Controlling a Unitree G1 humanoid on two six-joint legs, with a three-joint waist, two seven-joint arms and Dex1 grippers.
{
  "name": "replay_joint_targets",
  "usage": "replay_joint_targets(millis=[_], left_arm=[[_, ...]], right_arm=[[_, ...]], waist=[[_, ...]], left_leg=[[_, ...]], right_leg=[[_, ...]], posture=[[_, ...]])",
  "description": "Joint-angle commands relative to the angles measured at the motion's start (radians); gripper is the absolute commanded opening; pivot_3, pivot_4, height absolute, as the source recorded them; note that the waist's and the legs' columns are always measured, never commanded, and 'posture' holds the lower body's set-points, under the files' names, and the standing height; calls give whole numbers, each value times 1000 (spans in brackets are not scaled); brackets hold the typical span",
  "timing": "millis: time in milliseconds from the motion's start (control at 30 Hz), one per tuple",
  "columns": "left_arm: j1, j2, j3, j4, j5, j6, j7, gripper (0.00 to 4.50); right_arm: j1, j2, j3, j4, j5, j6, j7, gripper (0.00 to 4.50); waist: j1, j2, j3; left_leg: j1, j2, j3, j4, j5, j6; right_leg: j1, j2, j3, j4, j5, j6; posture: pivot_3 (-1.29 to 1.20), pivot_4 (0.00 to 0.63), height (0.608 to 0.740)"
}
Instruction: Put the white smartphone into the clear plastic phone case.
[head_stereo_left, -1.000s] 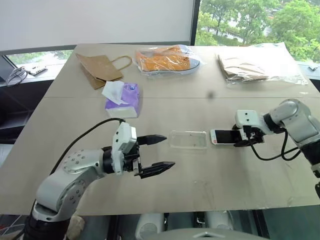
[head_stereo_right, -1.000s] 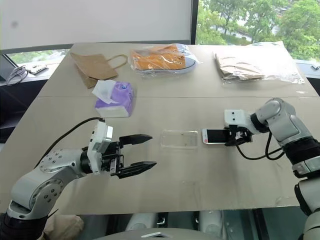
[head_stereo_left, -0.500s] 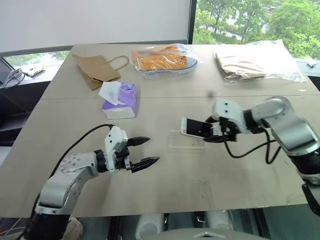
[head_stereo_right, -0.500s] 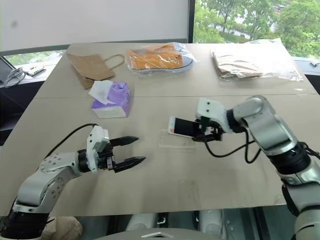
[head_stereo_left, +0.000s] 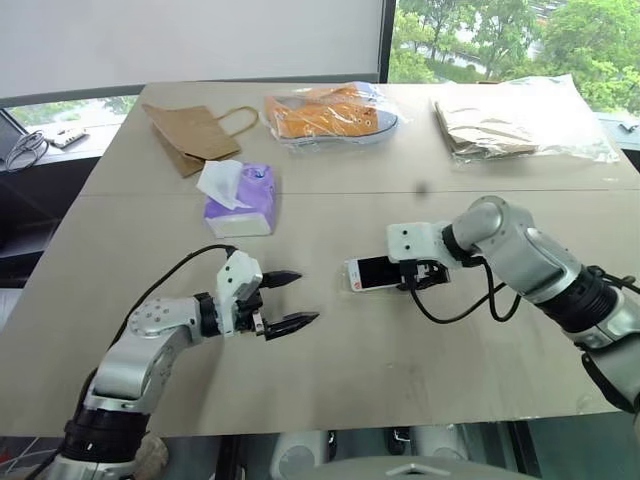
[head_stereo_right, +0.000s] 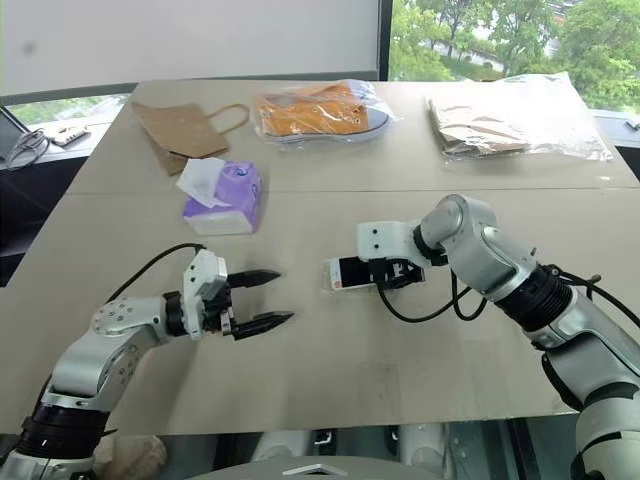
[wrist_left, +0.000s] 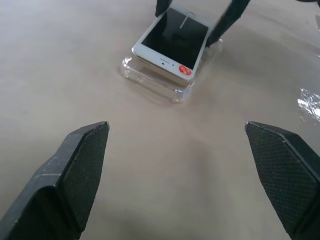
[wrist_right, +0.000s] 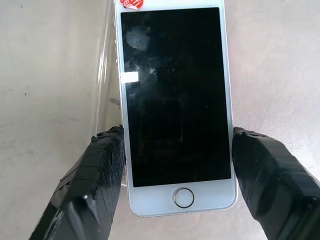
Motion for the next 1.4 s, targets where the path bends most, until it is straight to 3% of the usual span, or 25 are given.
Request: replay_joint_targets(millis=[33,400,433,500,667,933,1033,1267,1300,1400], left_arm=[[-1,-2,4,-17,2,-25,-9,4500],[-2,-18,-11,-2,22,-43,-5,4500],[-3,-20,-13,1,25,-44,-5,4500],[-5,-23,-18,7,31,-47,-7,4500],[-22,-28,-29,28,42,-52,-14,4500],[-67,-44,-41,67,61,-65,-11,4500],[-78,-51,-52,70,67,-67,-15,4500],[-121,-61,-79,88,83,-63,-29,4500],[-128,-62,-82,95,84,-62,-30,4500],[-141,-62,-83,113,87,-67,-39,3718]], right_arm=[[-12,1,21,-12,-37,12,20,2876],[-20,0,45,-129,-91,159,59,2860],[-21,2,47,-131,-95,164,58,3891],[-18,9,46,-137,-98,183,52,4452],[-9,11,40,-178,-93,233,52,4452],[-16,-13,-130,-313,46,441,28,4452],[-7,-22,-183,-344,86,487,-13,3785],[55,-75,-256,-378,155,515,-107,273],[74,-92,-263,-379,154,498,-123,29],[114,-121,-283,-382,165,466,-159,0]], waist=[[0,0,0],[0,0,0],[0,0,0],[0,0,0],[0,0,0],[1,0,0],[-1,0,0],[2,0,0],[2,0,0],[0,0,0]], left_leg=[[0,0,0,0,0,0],[0,0,-1,0,1,-1],[0,0,-1,0,1,-1],[0,0,-1,0,1,-1],[0,0,-1,0,1,-1],[0,0,-2,0,1,-1],[0,0,-2,0,0,-1],[0,0,-2,0,0,-1],[0,0,-2,0,0,0],[-1,0,-2,0,0,0]], right_leg=[[0,0,0,0,0,0],[0,0,-1,1,0,0],[0,0,-1,1,0,0],[0,0,-1,1,0,0],[0,0,-1,1,0,0],[0,0,-2,1,0,0],[0,-1,-2,1,0,0],[0,-1,-2,1,0,0],[1,-1,-3,1,0,0],[1,-1,-2,1,0,0]], posture=[[0,150,740],[0,150,740],[0,150,740],[0,150,740],[0,150,740],[0,150,740],[0,150,740],[0,150,740],[0,150,740],[0,150,740]])
